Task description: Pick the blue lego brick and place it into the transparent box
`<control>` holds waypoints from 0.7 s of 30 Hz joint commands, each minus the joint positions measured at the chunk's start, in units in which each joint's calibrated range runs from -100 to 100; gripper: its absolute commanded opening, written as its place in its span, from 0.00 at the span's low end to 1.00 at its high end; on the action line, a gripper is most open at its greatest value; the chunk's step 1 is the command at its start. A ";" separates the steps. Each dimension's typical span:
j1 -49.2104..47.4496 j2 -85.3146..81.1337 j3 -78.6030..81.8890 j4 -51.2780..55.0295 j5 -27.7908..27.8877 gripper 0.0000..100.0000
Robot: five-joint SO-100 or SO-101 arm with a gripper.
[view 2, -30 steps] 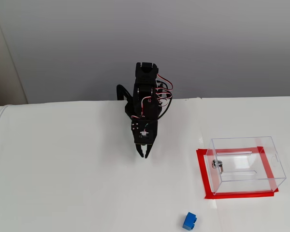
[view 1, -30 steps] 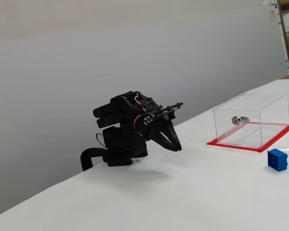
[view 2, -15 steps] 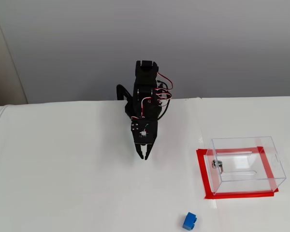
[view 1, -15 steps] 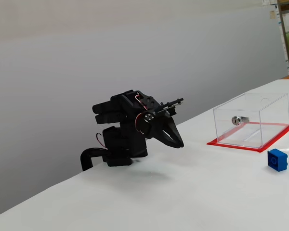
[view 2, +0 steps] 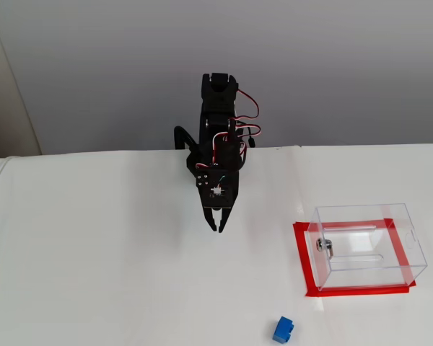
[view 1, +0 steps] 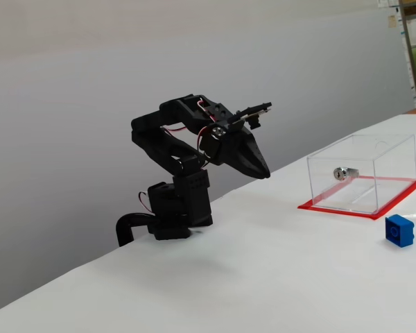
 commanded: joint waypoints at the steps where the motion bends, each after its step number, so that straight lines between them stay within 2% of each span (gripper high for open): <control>1: 2.16 6.75 -10.40 -0.24 0.19 0.02; 21: 0.53 43.32 -43.94 -0.24 0.09 0.02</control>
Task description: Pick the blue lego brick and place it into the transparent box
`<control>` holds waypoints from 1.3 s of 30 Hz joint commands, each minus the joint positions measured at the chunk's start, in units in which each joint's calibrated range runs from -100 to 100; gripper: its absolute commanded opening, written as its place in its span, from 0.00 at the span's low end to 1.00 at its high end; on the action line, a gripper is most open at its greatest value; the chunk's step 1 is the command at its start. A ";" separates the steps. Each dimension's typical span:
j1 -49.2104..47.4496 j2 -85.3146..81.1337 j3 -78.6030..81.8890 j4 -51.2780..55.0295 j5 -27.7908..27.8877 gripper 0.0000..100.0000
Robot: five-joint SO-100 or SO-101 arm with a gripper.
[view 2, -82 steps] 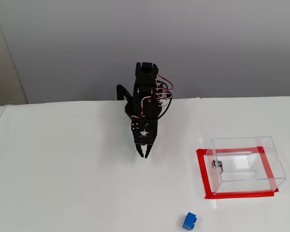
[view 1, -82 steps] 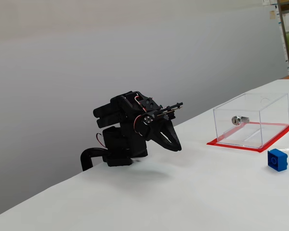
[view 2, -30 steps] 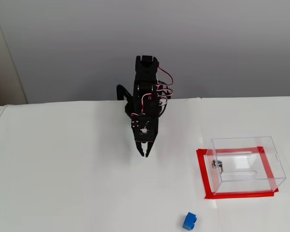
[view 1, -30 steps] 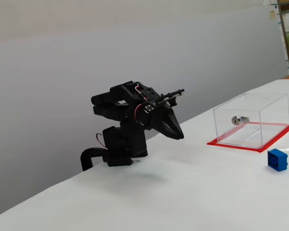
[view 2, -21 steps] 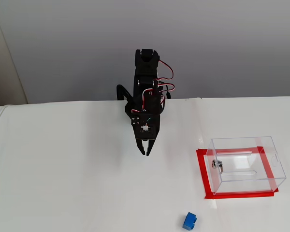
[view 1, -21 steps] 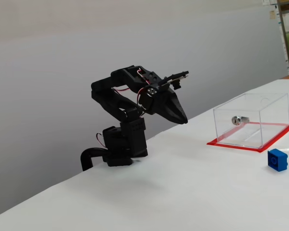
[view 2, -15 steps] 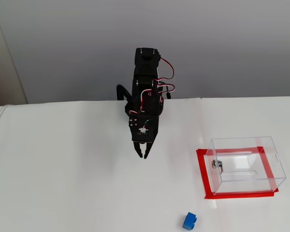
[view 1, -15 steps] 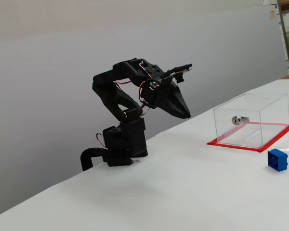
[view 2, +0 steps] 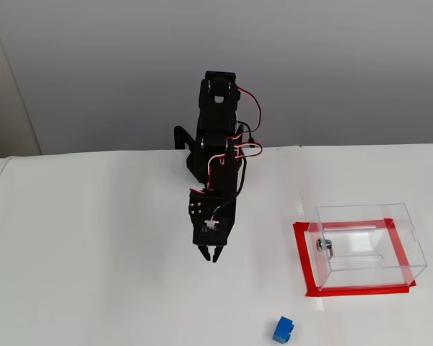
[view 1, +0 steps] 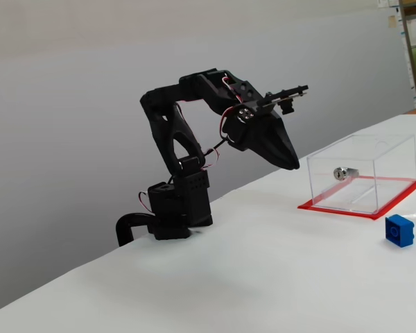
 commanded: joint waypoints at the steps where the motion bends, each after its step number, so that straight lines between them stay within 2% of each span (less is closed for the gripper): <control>1: -1.27 5.69 -10.01 -0.24 0.09 0.02; 9: -8.00 16.64 -21.04 -0.15 -0.18 0.02; 20: -14.28 18.42 -20.77 0.28 2.12 0.02; 24: -14.13 19.01 -21.67 0.54 2.28 0.10; 28: -14.21 19.86 -24.11 0.63 5.77 0.16; 33: -14.43 25.04 -31.17 3.07 12.09 0.16; 39: -14.50 32.93 -41.02 7.68 12.92 0.16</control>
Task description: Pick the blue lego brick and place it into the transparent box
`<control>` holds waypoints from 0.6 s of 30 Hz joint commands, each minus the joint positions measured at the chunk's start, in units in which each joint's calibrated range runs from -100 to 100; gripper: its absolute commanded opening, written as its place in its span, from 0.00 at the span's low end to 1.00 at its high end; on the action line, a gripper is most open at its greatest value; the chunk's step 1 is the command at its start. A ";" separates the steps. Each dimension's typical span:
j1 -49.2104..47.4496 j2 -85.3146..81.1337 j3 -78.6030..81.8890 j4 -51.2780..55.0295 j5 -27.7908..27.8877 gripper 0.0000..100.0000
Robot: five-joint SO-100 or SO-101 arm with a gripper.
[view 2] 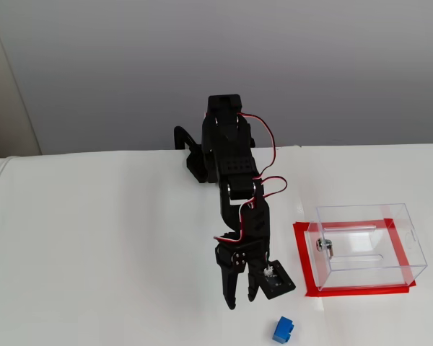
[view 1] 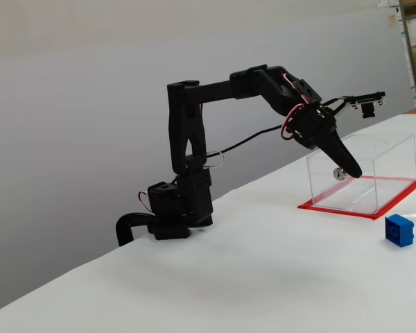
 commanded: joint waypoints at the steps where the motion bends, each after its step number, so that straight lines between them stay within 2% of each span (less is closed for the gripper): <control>1: -0.70 2.24 -7.42 1.78 0.02 0.16; 13: -8.91 13.61 -18.18 3.43 -0.09 0.16; 18: -11.35 14.54 -18.27 3.43 0.33 0.26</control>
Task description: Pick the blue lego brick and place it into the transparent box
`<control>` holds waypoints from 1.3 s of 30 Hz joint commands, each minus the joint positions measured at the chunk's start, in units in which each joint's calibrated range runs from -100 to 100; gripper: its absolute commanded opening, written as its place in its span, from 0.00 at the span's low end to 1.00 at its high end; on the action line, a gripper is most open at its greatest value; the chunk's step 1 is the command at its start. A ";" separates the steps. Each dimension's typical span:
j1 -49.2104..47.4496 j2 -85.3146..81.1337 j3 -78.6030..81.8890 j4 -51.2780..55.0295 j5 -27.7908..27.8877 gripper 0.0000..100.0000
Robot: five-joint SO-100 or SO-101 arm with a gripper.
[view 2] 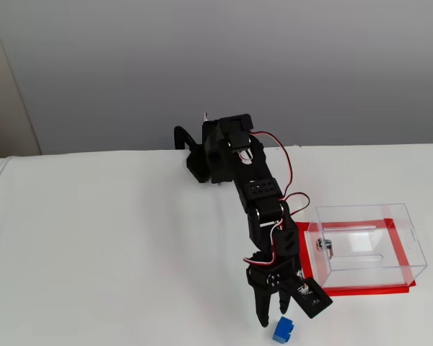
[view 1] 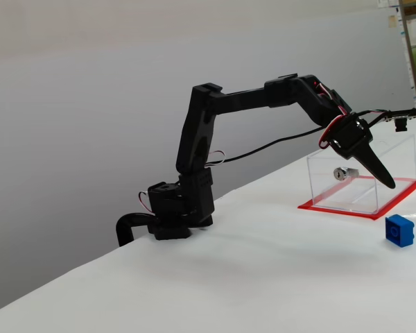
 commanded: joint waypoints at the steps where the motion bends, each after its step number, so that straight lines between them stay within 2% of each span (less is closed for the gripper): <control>1: -1.14 -0.85 -3.27 0.17 0.38 0.29; 9: -3.88 1.10 -3.36 0.17 -0.19 0.30; 15: -6.02 2.88 -5.17 -0.43 -4.99 0.30; 18: -6.84 3.73 -8.06 -0.26 -9.12 0.30; 26: -6.84 3.73 -10.32 -0.61 -25.19 0.30; 33: -5.87 3.90 -10.23 -0.61 -36.62 0.30; 35: -5.43 3.99 -10.23 -0.61 -39.44 0.30; 39: -4.84 4.07 -10.14 -0.61 -41.53 0.30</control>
